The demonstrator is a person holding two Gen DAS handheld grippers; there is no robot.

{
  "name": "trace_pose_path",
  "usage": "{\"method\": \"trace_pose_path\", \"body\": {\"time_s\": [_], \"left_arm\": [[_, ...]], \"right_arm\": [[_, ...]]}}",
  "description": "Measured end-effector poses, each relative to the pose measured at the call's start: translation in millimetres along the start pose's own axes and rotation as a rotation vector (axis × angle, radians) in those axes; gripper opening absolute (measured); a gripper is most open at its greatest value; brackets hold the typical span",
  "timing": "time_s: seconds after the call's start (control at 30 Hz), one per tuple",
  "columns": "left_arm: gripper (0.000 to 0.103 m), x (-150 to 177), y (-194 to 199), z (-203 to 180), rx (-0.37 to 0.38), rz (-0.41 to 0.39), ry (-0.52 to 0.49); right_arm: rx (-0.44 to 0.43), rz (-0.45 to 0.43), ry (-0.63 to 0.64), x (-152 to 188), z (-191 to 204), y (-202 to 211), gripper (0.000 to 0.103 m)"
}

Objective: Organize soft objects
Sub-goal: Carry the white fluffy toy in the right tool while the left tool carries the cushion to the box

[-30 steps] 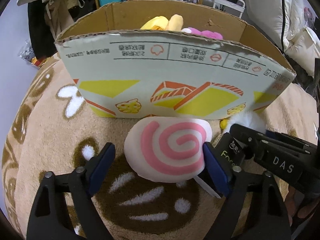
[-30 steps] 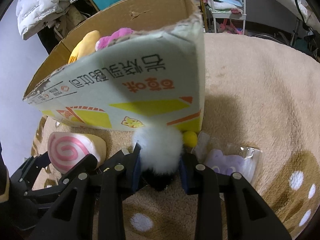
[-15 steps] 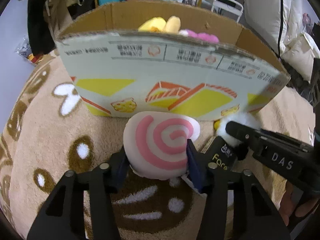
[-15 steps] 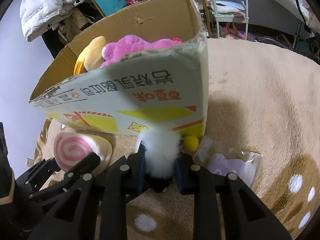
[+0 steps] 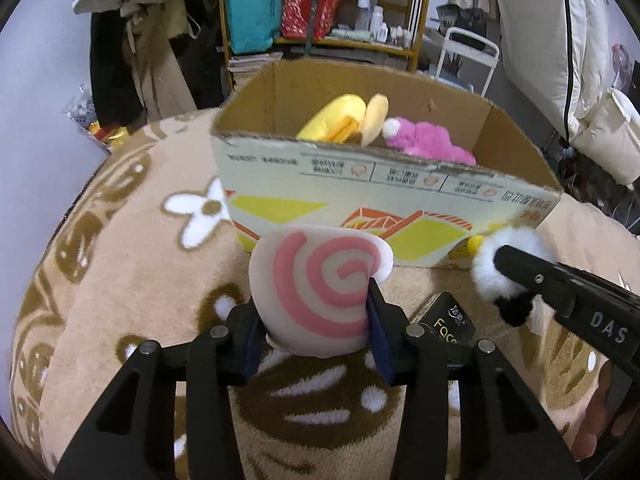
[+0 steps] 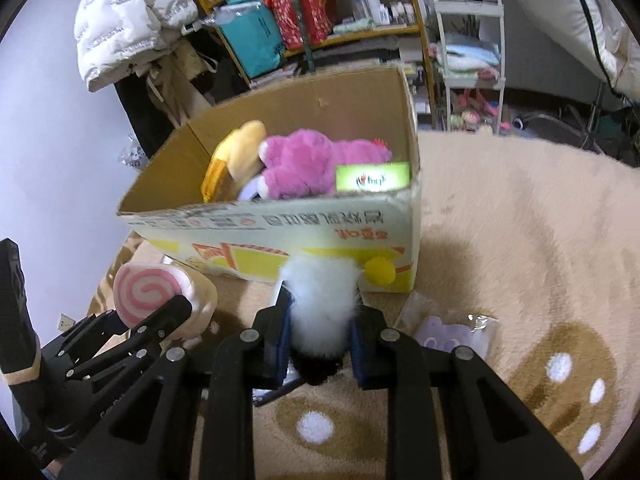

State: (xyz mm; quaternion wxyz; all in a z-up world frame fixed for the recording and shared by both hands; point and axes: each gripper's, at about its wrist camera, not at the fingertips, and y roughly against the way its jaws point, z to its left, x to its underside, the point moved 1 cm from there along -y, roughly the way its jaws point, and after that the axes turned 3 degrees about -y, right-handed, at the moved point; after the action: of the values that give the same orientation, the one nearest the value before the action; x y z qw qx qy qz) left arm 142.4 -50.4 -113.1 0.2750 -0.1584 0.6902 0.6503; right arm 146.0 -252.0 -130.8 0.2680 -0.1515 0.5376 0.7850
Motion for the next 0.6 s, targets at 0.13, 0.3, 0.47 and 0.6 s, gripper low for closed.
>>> {"method": "trace_pose_path", "body": {"time_s": [0.13, 0.3, 0.47, 0.6], "left_arm": [[0.043, 0, 19, -1, -0.025, -0.052, -0.005], [0.043, -1, 51, -3, -0.057, -0.146, -0.032], [0.043, -3, 82, -3, -0.076, -0.245, -0.053], [0.043, -5, 105, -5, -0.072, -0.31, -0.064]], "right_arm": [[0.009, -0.061, 0.022, -1, 7, 24, 0.025], [0.011, -0.136, 0.041, -5, 14, 49, 0.025], [0.013, -0.211, 0.062, -12, 23, 74, 0.025], [0.017, -0.28, 0.082, -19, 29, 95, 0.025]]}}
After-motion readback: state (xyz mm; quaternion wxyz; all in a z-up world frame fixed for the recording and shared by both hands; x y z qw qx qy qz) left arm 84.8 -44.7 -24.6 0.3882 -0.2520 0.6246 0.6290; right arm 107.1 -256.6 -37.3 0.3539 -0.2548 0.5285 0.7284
